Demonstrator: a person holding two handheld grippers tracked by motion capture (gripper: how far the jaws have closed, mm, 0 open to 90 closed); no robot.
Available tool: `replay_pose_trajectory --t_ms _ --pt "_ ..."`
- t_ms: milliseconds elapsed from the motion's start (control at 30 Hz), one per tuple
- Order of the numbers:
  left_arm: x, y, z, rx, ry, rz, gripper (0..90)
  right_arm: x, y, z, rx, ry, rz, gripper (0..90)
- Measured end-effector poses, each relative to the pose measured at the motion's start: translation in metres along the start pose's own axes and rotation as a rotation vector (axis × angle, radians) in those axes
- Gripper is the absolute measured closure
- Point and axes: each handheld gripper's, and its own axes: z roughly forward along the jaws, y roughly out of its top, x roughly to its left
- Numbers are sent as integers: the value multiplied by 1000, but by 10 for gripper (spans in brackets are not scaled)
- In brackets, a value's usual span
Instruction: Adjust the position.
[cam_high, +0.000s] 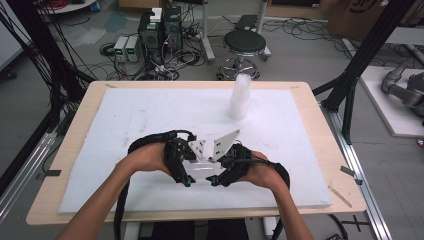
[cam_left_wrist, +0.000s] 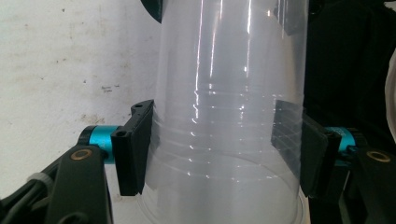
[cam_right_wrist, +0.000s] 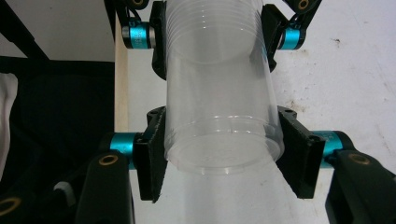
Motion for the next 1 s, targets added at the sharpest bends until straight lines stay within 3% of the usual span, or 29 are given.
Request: replay_pose_trajectory --t_ms 167,200,267,367,467,700,800,833,867,900,933,1000 --pt "0 -1 1 -11 2 -3 283 -1 -1 1 3 0 1 419" --pt "1 -3 0 -48 2 11 234 -1 -1 1 2 0 5 420" --pt "3 -4 -3 -83 -5 -15 83 -1 -1 0 3 2 7 420" --pt "3 -5 -5 -103 -17 -9 81 -1 -1 1 3 2 9 420" --pt "2 -5 -5 -92 -15 3 82 -1 -1 1 3 1 10 421" --pt "2 -9 -9 -138 3 -18 83 -2 -3 0 1 -4 23 425" --pt "1 -24 -14 -266 -4 -50 82 -5 -7 -3 -31 1 29 426" --pt "1 -29 -16 -296 0 -57 83 -6 -9 -3 -40 1 37 426" --pt "1 -29 -16 -296 0 -57 83 -6 -10 -4 -50 5 45 426" --pt "-1 -40 -17 -356 16 -77 82 -7 -12 -5 -64 11 51 426" --pt "-1 -40 -17 -356 16 -77 83 -7 -12 -5 -64 11 51 426" --pt "-2 -50 -18 -423 31 -98 82 -10 -18 -7 -103 12 70 425"
